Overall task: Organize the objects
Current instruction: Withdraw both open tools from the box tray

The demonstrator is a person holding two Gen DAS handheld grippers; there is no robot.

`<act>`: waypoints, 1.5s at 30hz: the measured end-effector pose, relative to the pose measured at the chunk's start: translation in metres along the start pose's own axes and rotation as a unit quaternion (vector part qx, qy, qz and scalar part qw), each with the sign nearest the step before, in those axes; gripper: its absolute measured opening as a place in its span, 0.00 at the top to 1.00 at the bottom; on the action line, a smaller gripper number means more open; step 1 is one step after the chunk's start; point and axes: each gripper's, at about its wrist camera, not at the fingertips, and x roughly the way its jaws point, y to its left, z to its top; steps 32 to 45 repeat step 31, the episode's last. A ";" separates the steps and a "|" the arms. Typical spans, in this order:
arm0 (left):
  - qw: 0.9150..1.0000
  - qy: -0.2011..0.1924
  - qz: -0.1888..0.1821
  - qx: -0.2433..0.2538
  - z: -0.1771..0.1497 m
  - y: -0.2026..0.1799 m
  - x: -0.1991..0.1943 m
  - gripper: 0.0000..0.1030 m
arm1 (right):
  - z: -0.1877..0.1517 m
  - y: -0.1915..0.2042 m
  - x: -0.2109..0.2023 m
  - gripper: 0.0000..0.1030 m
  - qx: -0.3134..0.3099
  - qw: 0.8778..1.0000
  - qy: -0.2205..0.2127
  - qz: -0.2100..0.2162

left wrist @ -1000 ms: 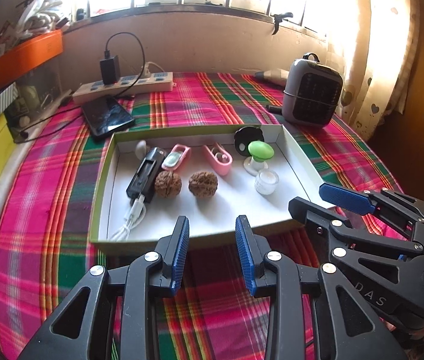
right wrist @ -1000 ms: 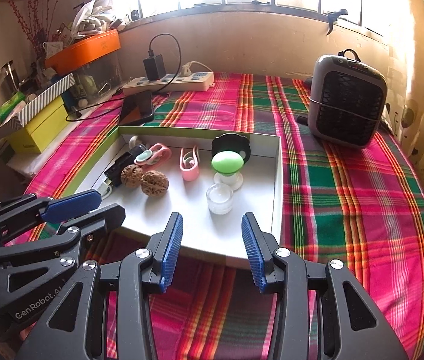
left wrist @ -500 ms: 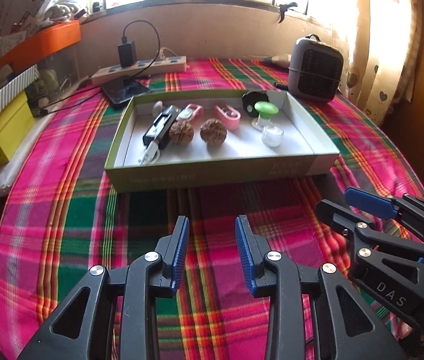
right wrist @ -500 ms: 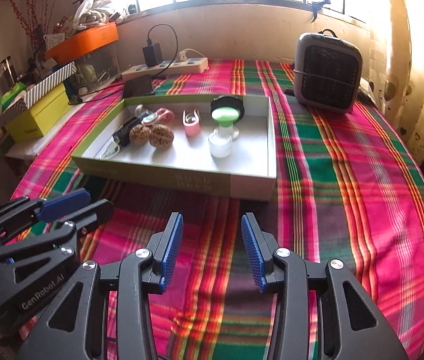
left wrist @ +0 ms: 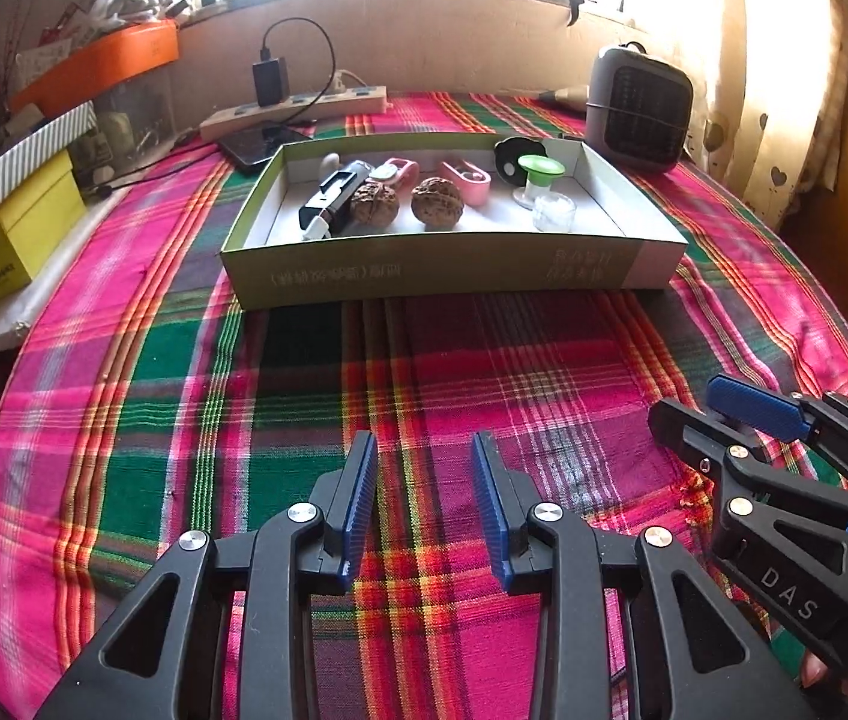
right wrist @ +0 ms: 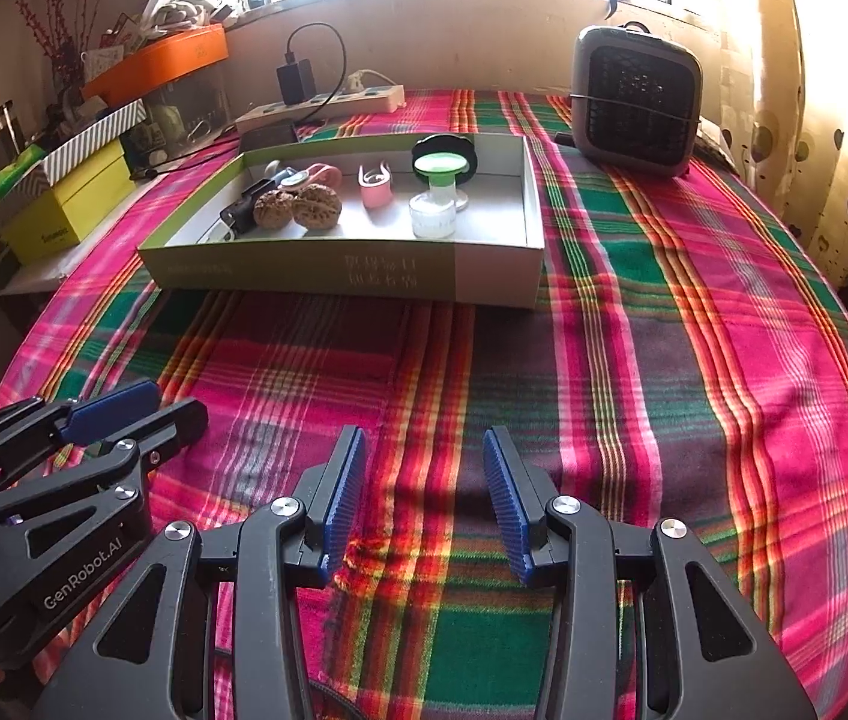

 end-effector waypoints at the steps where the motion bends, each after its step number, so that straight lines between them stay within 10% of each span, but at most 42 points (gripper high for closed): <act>1: 1.000 -0.001 0.001 0.001 -0.001 0.000 0.000 0.71 | -0.001 0.000 0.000 0.59 -0.001 1.000 -0.001 -0.001; 45: 1.000 -0.021 0.017 -0.011 -0.006 -0.003 -0.001 0.69 | -0.003 0.002 0.000 0.51 -0.003 1.000 -0.011 -0.002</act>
